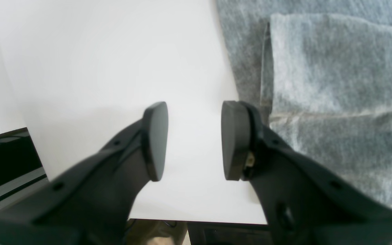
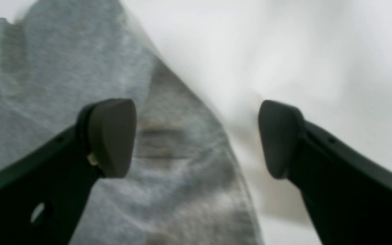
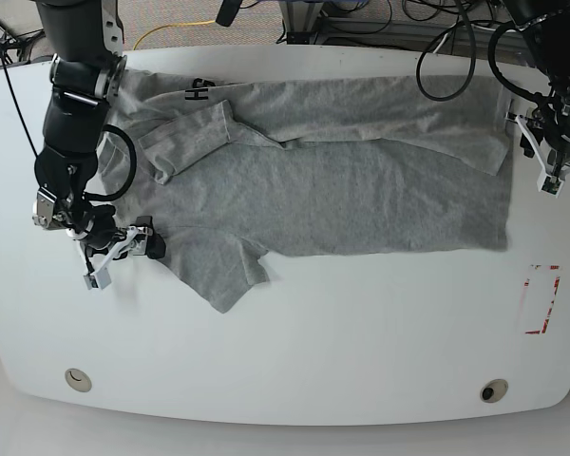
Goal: Fold the T-shirt properly
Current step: 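Release the shirt and move the right gripper to the sleeve hem corner, then grasp the hem corners with both grippers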
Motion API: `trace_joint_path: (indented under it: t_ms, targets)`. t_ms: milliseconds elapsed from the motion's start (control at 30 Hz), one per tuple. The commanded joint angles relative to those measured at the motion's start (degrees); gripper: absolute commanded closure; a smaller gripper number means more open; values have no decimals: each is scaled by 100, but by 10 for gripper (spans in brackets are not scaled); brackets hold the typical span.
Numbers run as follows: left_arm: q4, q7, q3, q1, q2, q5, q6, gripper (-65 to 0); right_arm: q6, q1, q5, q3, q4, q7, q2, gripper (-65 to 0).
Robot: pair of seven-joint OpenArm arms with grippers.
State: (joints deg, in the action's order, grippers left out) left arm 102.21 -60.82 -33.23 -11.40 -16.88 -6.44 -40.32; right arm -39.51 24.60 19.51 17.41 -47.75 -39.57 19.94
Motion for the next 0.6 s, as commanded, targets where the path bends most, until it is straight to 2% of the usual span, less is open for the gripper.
trace_joint_path:
  t_ms: [0,200,267,433,500,567]
  targets:
    - [78,47,-30,63,-101,-11,32,-242,-49,67,-3,13,-65,-65,-38,-514]
    - [51,47,-30,353,-101,-2,32,-242,-49,-20,-12,13,-153,-232,-293,-361]
    - [-37,47,-30,485,-101,-2,32,-242,-49,-82,-47,13,-355,-249,-355,-336]
    - [-380,38,-30,1012,-101,-2,32,-254,-49,-126,-56,13,-487,-364,-399,-320]
    - [-529,38,-30,1197,-101,-2,32,-314,-49,-126,-56,13,-487,-364,-416,-262]
    - [-714,38,-30,1417,-101,-38,32,-406,-49,-126,-65,13,-487,-364,-399,-147]
